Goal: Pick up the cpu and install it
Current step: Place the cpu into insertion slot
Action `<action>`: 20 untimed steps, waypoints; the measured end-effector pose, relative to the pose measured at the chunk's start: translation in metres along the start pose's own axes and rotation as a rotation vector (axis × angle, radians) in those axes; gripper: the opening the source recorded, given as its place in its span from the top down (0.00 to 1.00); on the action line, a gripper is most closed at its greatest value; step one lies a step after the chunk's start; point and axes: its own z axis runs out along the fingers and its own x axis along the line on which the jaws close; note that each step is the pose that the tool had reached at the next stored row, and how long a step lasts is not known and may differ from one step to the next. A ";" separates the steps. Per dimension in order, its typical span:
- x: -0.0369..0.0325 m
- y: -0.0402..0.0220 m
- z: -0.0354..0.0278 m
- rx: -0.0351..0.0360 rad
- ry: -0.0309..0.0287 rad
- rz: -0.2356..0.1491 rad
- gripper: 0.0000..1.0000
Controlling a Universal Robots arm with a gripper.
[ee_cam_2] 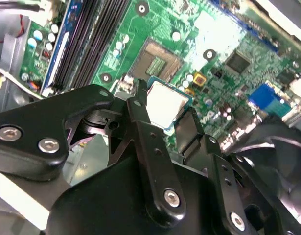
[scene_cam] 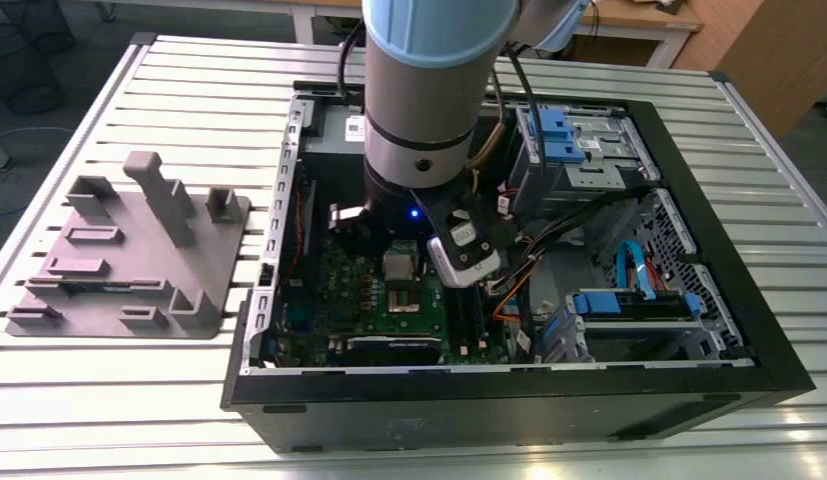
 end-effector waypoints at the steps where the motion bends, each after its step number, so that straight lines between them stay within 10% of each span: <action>1: -0.0013 -0.0013 0.0018 -0.0002 -0.0001 0.000 0.53; 20: -0.0097 -0.0141 0.0354 0.0000 0.0000 0.000 0.53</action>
